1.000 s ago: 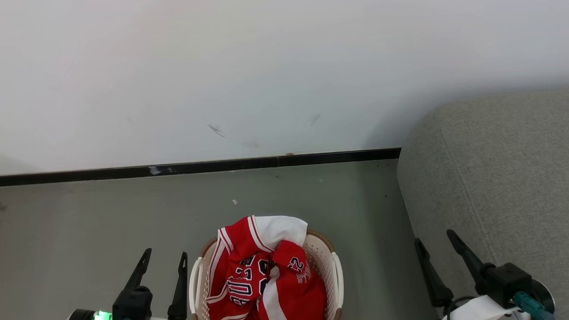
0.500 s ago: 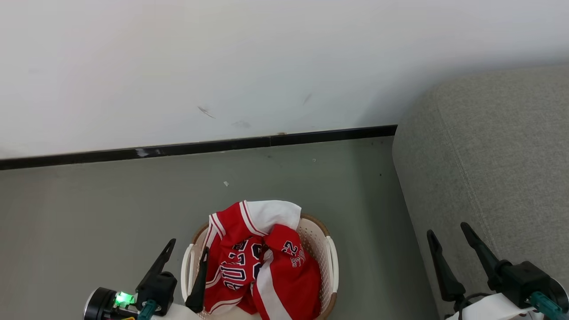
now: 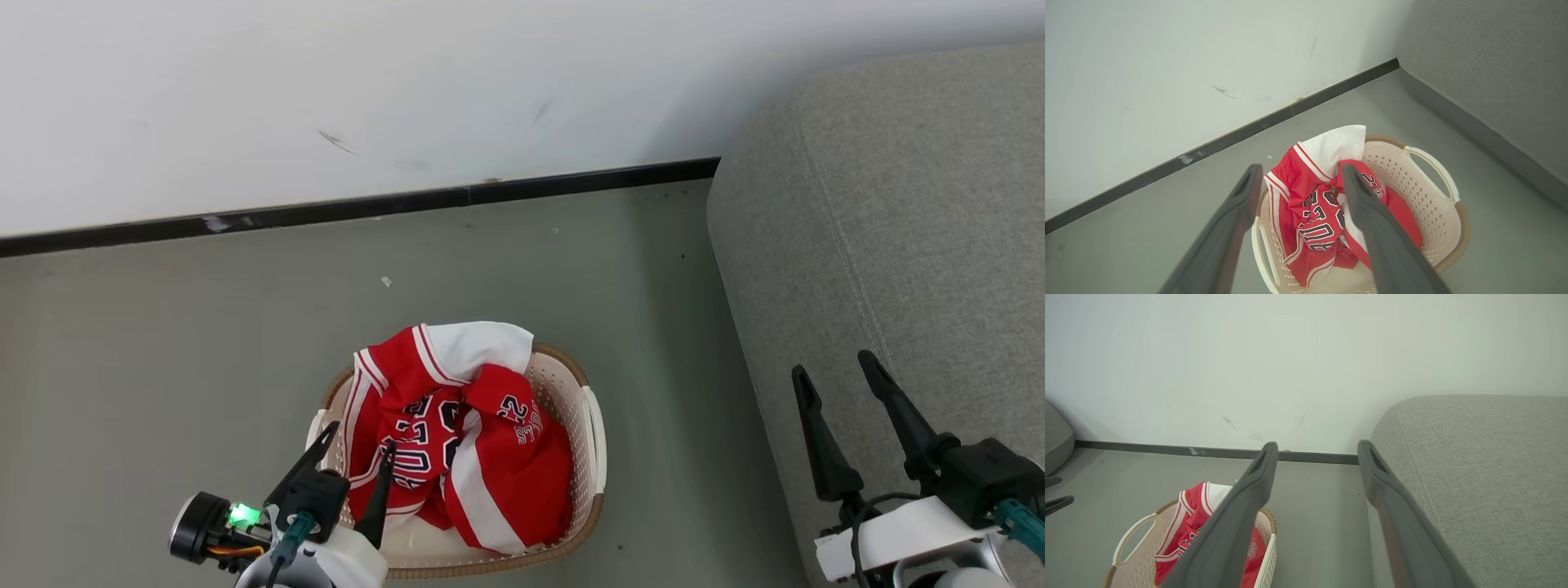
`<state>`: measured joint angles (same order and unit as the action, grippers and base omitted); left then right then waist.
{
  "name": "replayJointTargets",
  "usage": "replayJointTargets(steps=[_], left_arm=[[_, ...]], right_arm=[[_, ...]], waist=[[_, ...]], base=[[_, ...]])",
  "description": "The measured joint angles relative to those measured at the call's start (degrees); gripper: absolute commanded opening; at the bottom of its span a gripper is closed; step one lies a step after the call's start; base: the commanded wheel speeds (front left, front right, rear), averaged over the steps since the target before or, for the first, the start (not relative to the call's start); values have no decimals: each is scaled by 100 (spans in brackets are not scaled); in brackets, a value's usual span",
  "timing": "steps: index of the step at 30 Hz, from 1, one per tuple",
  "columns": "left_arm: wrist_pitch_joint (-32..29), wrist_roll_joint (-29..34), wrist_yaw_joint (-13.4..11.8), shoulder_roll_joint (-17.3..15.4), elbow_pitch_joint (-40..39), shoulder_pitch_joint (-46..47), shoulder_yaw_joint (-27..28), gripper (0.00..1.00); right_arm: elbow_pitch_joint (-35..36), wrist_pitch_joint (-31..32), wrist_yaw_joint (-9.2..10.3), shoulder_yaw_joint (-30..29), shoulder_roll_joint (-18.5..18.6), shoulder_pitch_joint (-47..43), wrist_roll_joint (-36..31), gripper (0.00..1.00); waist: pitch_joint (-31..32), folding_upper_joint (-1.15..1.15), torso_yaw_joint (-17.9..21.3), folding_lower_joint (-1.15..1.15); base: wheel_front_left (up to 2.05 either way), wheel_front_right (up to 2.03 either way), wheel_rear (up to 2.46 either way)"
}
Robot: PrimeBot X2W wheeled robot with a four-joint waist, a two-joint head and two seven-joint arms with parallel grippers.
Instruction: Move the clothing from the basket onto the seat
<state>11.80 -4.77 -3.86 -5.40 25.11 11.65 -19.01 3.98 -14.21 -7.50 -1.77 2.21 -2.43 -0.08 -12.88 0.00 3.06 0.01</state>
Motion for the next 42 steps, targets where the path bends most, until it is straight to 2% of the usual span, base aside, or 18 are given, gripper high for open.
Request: replayJointTargets(steps=[28, 42], left_arm=[[-13, 467, 101, -40, 1077, 1240, -260, 100], [14, 549, 45, -244, 1533, 1663, -204, 100]], right_arm=[[288, -27, -1, 97, 4, 1249, 344, 100], [285, -41, -1, 235, 7, 1834, 533, 100]], waist=[[-1669, 0, 755, 0], [-2302, 0, 1153, 0]], base=[[0, 0, 0], [0, 0, 0]])
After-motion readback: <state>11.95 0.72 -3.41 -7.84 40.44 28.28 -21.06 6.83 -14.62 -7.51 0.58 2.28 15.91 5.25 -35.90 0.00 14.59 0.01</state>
